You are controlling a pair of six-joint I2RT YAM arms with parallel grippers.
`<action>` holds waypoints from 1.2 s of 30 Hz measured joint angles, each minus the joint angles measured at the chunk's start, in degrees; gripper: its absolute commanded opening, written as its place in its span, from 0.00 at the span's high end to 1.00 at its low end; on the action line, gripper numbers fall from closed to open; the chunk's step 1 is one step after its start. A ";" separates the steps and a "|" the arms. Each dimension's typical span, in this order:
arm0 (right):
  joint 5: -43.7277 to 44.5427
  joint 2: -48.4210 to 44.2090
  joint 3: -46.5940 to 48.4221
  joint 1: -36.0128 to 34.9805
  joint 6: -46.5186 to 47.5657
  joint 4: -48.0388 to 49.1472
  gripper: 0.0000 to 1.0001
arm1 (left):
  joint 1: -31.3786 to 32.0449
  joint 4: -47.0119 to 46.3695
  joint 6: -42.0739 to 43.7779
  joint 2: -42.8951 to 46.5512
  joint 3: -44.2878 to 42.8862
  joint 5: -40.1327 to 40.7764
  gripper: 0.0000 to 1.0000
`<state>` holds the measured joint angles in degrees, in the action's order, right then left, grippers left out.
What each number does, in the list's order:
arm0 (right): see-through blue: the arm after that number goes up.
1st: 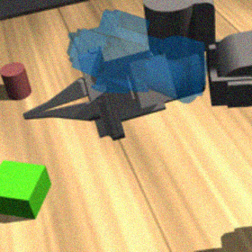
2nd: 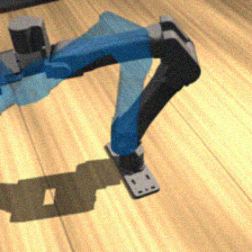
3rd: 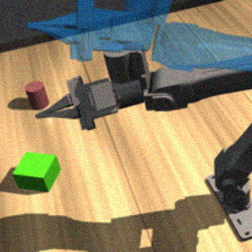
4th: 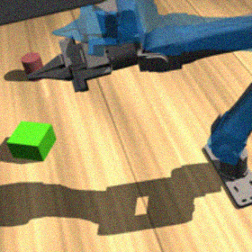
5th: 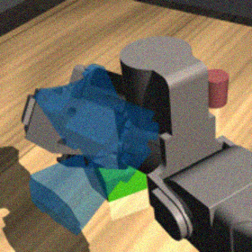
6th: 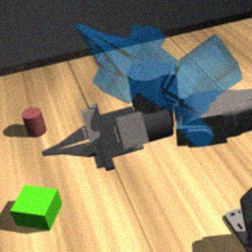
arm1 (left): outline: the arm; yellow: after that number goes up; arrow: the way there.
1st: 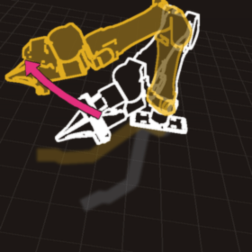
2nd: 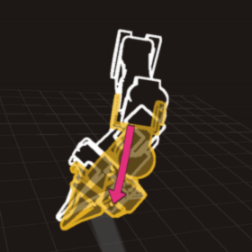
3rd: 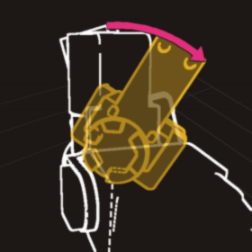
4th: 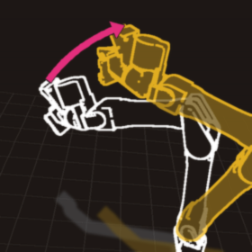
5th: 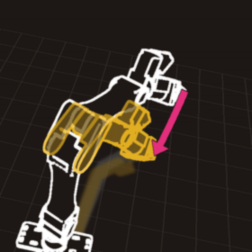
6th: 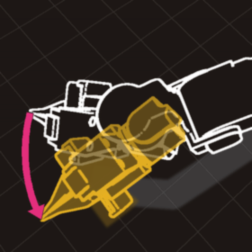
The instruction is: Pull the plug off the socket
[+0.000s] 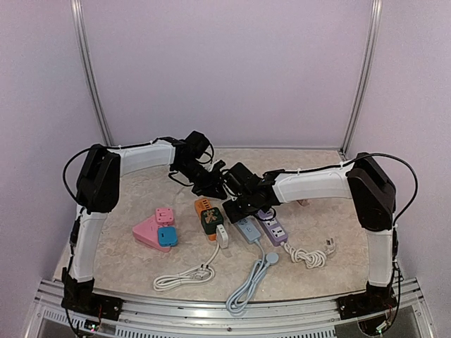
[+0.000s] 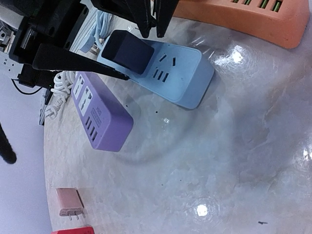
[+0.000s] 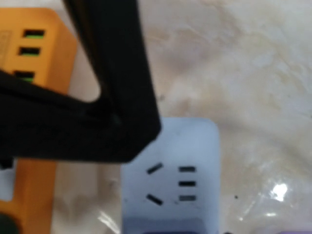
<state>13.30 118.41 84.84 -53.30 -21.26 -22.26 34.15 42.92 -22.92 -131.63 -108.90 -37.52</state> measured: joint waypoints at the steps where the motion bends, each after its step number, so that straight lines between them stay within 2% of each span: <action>1: 0.31 -0.02 0.00 0.00 -0.22 -0.20 0.46 | 0.09 -0.04 0.46 -0.13 -0.52 -0.17 0.96; 7: 2.01 -1.70 -2.14 -0.02 -1.49 -0.17 0.45 | 0.92 0.63 2.29 -1.95 -3.61 -1.51 0.97; 15: 2.40 -2.19 -3.30 -0.04 -1.81 -0.39 0.55 | 1.20 1.79 2.99 -5.49 -5.31 -2.75 0.99; 20: 2.43 -2.19 -3.30 -0.04 -1.51 0.90 0.56 | 1.29 3.06 3.45 -7.19 -5.11 -3.13 0.99; 28: 1.90 -2.29 -3.30 -0.04 -0.90 1.95 0.78 | 1.29 3.19 3.19 -7.39 -5.11 -3.50 0.99; 36: 1.97 -2.32 -3.30 -0.04 -0.85 1.99 0.91 | 1.55 6.16 2.82 -8.41 -7.61 -2.16 0.99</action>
<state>15.27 116.09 81.54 -53.34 -22.11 -20.27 35.70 49.08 -20.10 -140.05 -116.51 -39.68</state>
